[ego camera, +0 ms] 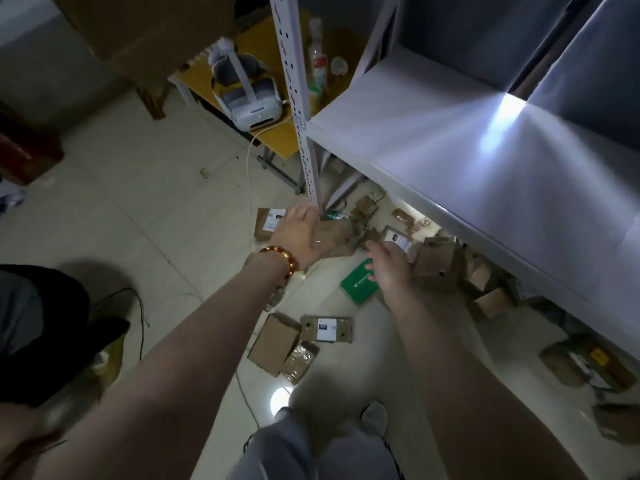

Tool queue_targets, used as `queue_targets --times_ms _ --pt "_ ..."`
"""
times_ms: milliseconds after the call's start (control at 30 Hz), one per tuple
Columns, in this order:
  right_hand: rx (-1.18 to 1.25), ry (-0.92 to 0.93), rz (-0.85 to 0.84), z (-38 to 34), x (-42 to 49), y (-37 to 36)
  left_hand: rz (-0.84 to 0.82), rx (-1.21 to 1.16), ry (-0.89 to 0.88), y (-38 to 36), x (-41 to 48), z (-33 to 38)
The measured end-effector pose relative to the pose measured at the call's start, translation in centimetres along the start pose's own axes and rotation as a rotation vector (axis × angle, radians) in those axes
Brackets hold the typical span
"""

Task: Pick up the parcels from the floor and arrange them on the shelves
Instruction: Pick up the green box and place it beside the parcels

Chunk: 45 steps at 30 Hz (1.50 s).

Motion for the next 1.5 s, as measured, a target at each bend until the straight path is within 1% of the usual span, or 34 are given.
queue_targets --times_ms 100,167,233,300,367,467,567,633,767,833,900,967,1067,1133,1233,1300,1500 --pt "-0.051 0.024 -0.006 3.4 3.7 -1.4 -0.064 0.033 0.037 -5.1 1.1 -2.2" --pt "-0.059 0.061 -0.042 5.5 6.5 -2.8 -0.083 0.052 0.057 -8.7 2.3 -3.8" --pt "-0.081 0.092 -0.091 7.6 9.8 -4.5 -0.076 0.062 0.060 -12.2 3.8 -5.2" --pt "-0.102 0.104 -0.097 10.0 13.0 -6.1 -0.057 0.076 0.043 -16.1 5.7 -6.5" --pt "-0.092 0.144 -0.089 12.8 16.5 -7.9 -0.004 0.078 0.031 -20.3 7.8 -7.8" --pt "-0.061 0.209 -0.028 17.7 21.5 -9.8 0.066 0.061 0.006 -26.6 11.0 -9.1" --pt "-0.047 0.222 0.088 22.9 26.5 -10.4 0.086 0.051 -0.030 -33.3 14.1 -9.5" --pt "-0.096 0.189 0.156 26.4 30.1 -10.7 0.094 0.046 -0.041 -37.6 15.9 -9.4" --pt "-0.182 0.041 0.312 33.1 35.1 -10.7 0.073 0.016 -0.062 -44.7 18.8 -8.9" --pt "-0.227 -0.057 0.385 36.3 36.3 -10.5 0.062 -0.006 -0.064 -47.3 19.6 -8.5" --pt "-0.241 -0.184 0.392 39.3 36.8 -10.6 0.043 -0.034 -0.065 -49.7 20.1 -8.2" --pt "-0.224 -0.295 0.395 41.8 37.2 -11.1 0.031 -0.023 -0.075 -51.1 20.4 -7.9" --pt "-0.266 -0.367 0.390 44.1 37.7 -12.5 0.078 -0.042 -0.089 -51.5 21.0 -7.9" --pt "-0.307 -0.355 0.404 44.8 38.0 -13.4 0.110 -0.041 -0.118 -51.3 21.0 -7.5" --pt "-0.402 -0.324 0.470 45.1 38.3 -14.3 0.107 0.015 -0.183 -51.7 21.0 -7.1" --pt "-0.437 -0.328 0.500 45.5 38.5 -14.7 0.122 0.022 -0.180 -51.8 21.0 -7.5" --pt "-0.513 -0.268 0.484 46.9 38.0 -15.5 0.173 0.008 -0.189 -50.5 21.1 -8.5"
Point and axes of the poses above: each hand's wrist, its own x-axis towards the middle knuckle, its own y-axis out of the back of the hand, z = x × y, the point moved 4 cm from there along x, towards the middle knuckle, and after that the axes turned 7 degrees about x, right-handed, at the moved point
